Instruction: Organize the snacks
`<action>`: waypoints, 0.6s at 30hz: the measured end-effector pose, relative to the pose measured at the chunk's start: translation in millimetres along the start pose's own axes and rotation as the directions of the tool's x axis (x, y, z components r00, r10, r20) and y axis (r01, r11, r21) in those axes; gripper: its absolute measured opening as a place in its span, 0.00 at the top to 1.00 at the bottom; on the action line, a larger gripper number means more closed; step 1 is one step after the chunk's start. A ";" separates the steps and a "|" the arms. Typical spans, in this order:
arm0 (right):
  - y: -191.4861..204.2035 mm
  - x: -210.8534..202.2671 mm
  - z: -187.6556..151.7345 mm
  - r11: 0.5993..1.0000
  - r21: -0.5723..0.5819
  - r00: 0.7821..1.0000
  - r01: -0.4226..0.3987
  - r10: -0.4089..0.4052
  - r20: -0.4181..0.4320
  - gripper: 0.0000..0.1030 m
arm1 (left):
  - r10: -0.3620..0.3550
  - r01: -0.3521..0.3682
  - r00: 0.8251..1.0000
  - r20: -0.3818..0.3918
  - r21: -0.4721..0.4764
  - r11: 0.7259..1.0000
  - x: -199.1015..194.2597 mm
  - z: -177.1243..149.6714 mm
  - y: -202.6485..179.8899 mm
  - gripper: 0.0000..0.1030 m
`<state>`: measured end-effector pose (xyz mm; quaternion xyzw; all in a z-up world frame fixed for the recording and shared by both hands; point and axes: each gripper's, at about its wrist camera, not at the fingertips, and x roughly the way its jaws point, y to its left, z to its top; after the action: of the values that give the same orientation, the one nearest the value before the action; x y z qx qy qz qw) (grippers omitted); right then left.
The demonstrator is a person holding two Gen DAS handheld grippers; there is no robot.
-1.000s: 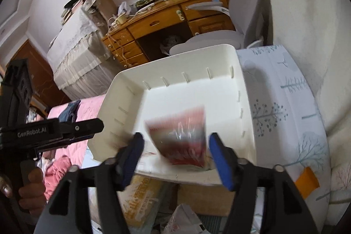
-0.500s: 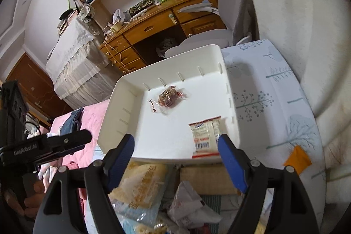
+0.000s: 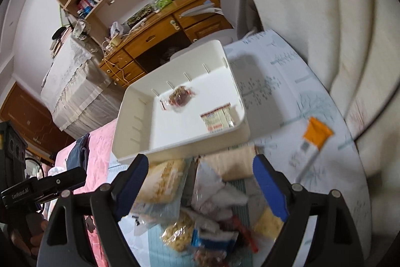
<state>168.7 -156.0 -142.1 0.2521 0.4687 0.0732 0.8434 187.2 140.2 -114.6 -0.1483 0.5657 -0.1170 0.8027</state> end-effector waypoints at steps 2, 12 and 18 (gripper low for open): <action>0.7 -3.3 -11.1 1.000 0.027 1.000 0.012 -0.012 -0.002 0.16 | -0.003 0.003 1.000 -0.017 0.021 1.000 -2.0 -5.4 4.6 0.18; 9.5 -15.0 -73.2 0.982 0.170 0.996 0.084 -0.084 -0.010 0.16 | -0.025 0.044 0.993 -0.114 0.175 0.984 -5.2 -25.3 21.1 0.16; 19.2 -15.9 -111.8 0.962 0.241 0.992 0.127 -0.127 -0.017 0.16 | -0.014 0.064 0.983 -0.181 0.279 0.958 2.6 -37.7 28.9 0.15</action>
<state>69.6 -105.3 -169.1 0.3220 0.4900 -0.0384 0.8092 153.1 162.1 -139.5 -0.0320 0.6090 -0.2254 0.7598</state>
